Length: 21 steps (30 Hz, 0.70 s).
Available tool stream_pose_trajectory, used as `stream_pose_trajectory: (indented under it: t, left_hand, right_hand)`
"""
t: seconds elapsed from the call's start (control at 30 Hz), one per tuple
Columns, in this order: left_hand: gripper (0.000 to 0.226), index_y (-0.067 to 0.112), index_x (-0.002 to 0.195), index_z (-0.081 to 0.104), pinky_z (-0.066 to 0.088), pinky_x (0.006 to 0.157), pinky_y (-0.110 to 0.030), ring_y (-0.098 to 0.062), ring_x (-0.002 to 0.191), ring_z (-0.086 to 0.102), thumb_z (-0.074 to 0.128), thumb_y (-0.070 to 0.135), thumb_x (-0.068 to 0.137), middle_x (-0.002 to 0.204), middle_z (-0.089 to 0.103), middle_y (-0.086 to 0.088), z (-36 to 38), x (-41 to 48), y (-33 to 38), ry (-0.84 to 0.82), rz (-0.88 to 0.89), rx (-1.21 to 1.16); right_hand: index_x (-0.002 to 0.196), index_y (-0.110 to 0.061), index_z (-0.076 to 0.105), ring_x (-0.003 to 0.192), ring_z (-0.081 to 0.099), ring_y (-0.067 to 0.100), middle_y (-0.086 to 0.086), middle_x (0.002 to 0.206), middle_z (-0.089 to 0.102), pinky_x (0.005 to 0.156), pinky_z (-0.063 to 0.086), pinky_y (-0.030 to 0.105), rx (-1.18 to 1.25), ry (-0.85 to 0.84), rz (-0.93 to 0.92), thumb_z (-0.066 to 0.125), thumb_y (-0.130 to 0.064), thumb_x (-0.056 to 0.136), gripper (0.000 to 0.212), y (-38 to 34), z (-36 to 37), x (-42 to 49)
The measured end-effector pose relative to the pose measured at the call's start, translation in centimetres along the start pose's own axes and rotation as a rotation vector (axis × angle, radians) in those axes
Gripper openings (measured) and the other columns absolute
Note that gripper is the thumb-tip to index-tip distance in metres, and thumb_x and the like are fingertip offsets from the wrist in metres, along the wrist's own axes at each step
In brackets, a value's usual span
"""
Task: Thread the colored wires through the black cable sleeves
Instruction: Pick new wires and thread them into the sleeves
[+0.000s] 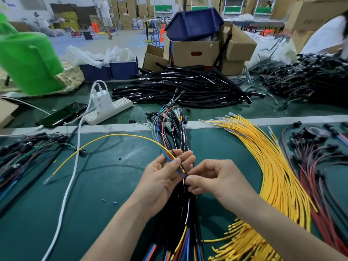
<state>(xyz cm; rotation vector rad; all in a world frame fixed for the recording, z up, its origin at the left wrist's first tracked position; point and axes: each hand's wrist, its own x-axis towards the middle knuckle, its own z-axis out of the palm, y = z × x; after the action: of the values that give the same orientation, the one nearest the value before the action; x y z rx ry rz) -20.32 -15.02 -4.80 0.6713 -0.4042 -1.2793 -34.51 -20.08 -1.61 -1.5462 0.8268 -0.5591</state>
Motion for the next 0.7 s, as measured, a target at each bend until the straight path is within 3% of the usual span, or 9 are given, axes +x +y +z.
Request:
stream_pose_trajectory:
  t: [0.23,0.47,0.57,0.7]
  left_hand:
    - [0.019,0.005,0.096,0.050,0.058,0.067,-0.027,-0.022,0.086,0.072,0.053,0.006,0.077,0.100,0.072,-0.017,0.2,-0.4,-0.2,-0.006,-0.030,0.040]
    - [0.018,0.006,0.094,0.052,0.057,0.062,-0.025,-0.018,0.082,0.072,0.053,0.005,0.076,0.097,0.072,-0.016,0.6,-0.6,-0.1,0.000,-0.067,-0.050]
    - [0.018,0.006,0.094,0.053,0.057,0.060,-0.023,-0.017,0.080,0.073,0.054,0.005,0.076,0.095,0.073,-0.016,0.4,-0.5,-0.2,0.007,-0.071,-0.010]
    - [0.019,0.005,0.094,0.055,0.057,0.060,-0.023,-0.014,0.076,0.072,0.053,0.005,0.075,0.089,0.074,-0.014,-0.3,-0.3,0.0,0.044,-0.049,0.006]
  right_hand:
    - [0.076,-0.001,0.071,0.054,0.066,0.020,0.014,0.067,0.071,0.053,0.054,0.023,-0.050,-0.012,-0.098,0.070,-0.003,0.081,0.006,0.4,0.0,-0.1]
    - [0.069,-0.006,0.071,0.051,0.061,0.016,0.013,0.061,0.067,0.054,0.054,0.025,-0.136,-0.089,-0.306,0.079,-0.014,0.073,0.012,0.7,-0.8,0.8]
    - [0.063,-0.023,0.069,0.047,0.046,0.002,-0.001,0.052,0.060,0.049,0.040,0.016,-0.365,-0.047,-0.454,0.082,-0.025,0.070,0.015,0.6,-1.3,1.4]
    - [0.058,-0.014,0.061,0.048,0.035,0.008,-0.001,0.048,0.047,0.047,0.029,0.023,-0.518,0.073,-0.485,0.083,-0.040,0.067,0.035,-0.2,-1.0,2.7]
